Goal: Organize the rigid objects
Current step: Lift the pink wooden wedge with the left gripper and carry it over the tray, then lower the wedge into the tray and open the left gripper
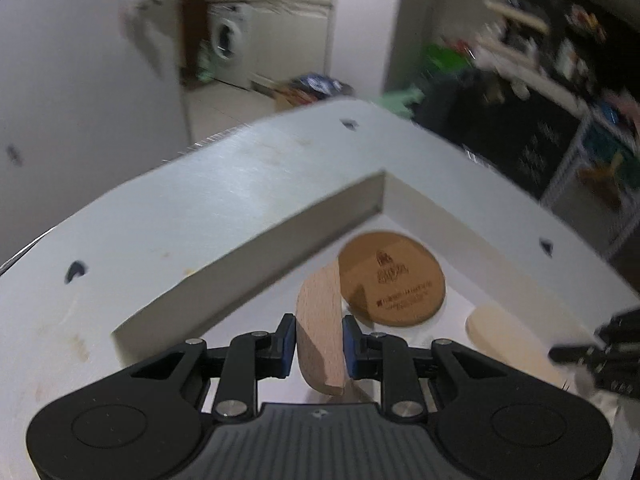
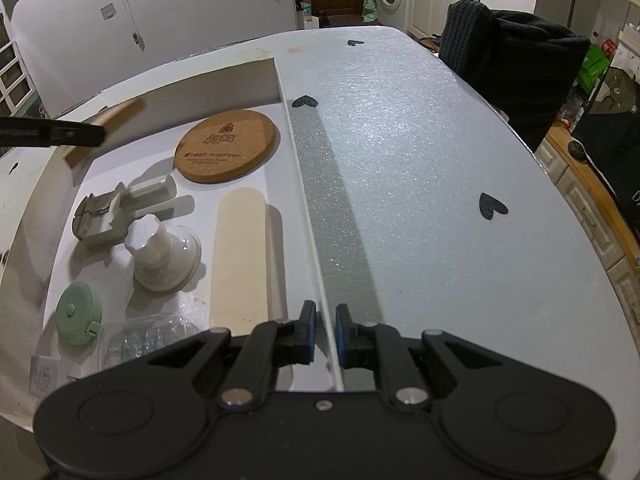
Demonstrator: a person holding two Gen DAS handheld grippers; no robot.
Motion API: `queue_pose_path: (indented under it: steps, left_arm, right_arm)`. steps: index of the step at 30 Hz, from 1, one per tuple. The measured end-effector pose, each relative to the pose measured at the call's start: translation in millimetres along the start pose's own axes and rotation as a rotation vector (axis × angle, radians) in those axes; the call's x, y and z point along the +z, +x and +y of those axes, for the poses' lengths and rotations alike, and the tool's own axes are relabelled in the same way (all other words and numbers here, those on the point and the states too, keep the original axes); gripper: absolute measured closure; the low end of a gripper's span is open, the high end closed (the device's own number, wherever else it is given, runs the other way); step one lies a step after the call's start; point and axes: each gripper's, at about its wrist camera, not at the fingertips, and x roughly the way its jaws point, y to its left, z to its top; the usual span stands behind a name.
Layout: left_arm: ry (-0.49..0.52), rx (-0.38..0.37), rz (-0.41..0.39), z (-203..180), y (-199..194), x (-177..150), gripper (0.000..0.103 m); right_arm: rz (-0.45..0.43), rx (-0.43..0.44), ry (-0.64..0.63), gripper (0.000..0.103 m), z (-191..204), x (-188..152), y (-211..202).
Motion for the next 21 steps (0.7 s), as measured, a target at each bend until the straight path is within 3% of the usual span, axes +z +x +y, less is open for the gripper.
queue_pose_path:
  steps: [8, 13, 15, 18, 21]
  left_arm:
    - [0.089, 0.041, 0.096, 9.4, 31.4, 5.0, 0.077]
    - [0.039, 0.079, 0.100, 26.6, 33.1, 0.9, 0.074]
    - [0.014, 0.094, 0.097, 31.5, 30.6, -0.2, 0.053]
    - [-0.008, 0.105, 0.081, 35.3, 22.9, -1.9, 0.031]
    - [-0.023, 0.098, 0.065, 34.6, 13.8, -2.5, 0.021]
  right_arm:
    - [0.004, -0.001, 0.002, 0.091, -0.2, 0.7, 0.5]
    - [0.004, -0.002, 0.000, 0.091, 0.1, 0.9, 0.5]
    - [0.006, -0.003, -0.001, 0.091, 0.2, 1.2, 0.8]
    - [0.008, -0.004, -0.002, 0.091, 0.3, 1.3, 1.1]
    - [0.008, -0.004, -0.002, 0.091, 0.4, 1.3, 1.2]
